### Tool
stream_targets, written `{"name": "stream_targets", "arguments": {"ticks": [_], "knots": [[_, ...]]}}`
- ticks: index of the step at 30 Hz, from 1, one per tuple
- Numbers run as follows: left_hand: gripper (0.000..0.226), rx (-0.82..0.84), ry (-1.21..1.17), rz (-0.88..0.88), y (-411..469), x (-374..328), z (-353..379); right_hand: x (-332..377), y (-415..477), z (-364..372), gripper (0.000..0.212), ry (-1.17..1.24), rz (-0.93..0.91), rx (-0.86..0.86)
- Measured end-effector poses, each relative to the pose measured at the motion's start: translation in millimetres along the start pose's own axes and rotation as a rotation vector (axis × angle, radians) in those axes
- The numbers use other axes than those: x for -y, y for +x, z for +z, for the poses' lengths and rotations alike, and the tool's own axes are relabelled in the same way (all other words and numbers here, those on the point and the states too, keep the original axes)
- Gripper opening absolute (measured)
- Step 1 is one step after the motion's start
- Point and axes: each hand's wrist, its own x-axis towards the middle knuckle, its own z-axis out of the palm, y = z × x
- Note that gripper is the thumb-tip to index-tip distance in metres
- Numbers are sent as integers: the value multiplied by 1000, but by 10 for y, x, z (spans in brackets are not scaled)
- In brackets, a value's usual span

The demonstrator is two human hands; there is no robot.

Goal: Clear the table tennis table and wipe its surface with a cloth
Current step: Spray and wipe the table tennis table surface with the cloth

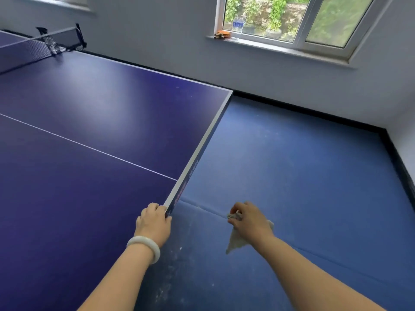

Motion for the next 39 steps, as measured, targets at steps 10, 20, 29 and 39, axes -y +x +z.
{"name": "stream_targets", "arguments": {"ticks": [10, 20, 29, 39], "knots": [[51, 10, -48, -393, 1048, -345, -12, 166, 1955, -347, 13, -55, -302, 175], [59, 2, -106, -734, 1248, -413, 33, 728, 2881, -164, 11, -184, -850, 361], [64, -112, -97, -910, 1526, 147, 79, 1681, 3165, 525, 13, -32, -1127, 449], [67, -229, -107, -1021, 1531, 445, 595, 1569, 3242, 1189, 44, -285, -1406, 394]]}}
